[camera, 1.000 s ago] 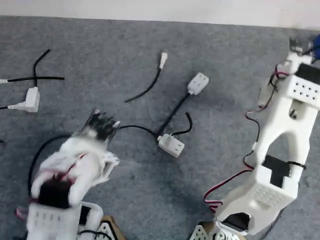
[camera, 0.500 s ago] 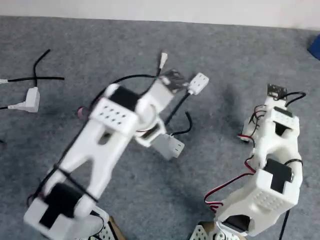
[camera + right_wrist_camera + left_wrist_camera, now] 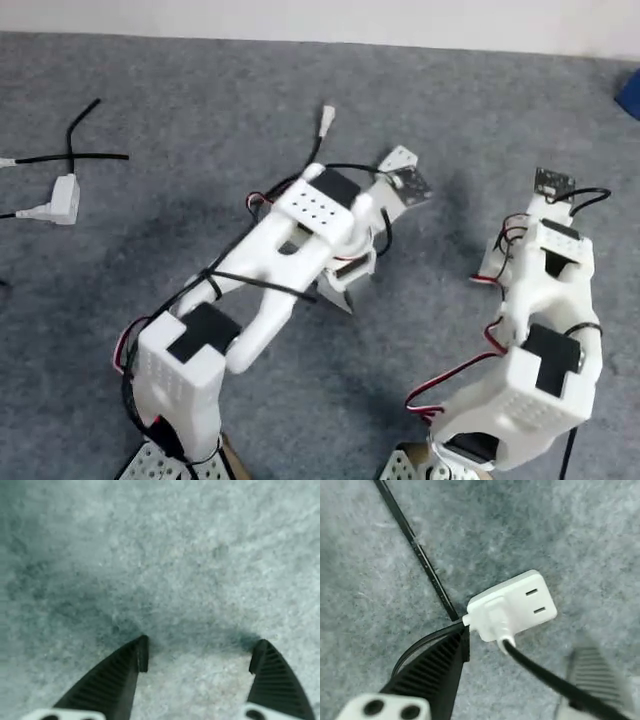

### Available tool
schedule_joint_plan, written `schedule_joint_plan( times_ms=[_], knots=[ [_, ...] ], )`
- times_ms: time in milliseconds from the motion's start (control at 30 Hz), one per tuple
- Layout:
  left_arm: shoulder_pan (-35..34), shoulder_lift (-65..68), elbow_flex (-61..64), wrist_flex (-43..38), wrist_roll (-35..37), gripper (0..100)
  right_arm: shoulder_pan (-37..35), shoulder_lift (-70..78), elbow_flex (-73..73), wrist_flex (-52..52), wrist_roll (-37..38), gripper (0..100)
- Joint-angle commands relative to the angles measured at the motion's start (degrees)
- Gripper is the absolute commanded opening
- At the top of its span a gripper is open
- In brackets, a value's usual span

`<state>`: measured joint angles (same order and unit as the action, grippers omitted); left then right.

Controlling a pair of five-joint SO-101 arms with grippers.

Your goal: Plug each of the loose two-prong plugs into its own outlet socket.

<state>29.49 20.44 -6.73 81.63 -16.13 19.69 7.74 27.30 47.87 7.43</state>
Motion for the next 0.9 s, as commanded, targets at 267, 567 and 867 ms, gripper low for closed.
schedule_joint_plan(
  times_ms=[267,567,867],
  knots=[
    [-5.23,0.22,-2.51,-0.79,-4.75,22,-6.64,-28.26,15.43,-1.01,-0.09,32.1],
    [-2.24,0.31,-2.33,0.62,-12.75,13,-7.69,-34.95,20.53,-1.1,-0.09,32.1],
    [-1.27,0.31,-2.68,0.97,-12.84,34,-6.46,-34.95,20.53,-1.1,2.29,32.1]
  ],
)
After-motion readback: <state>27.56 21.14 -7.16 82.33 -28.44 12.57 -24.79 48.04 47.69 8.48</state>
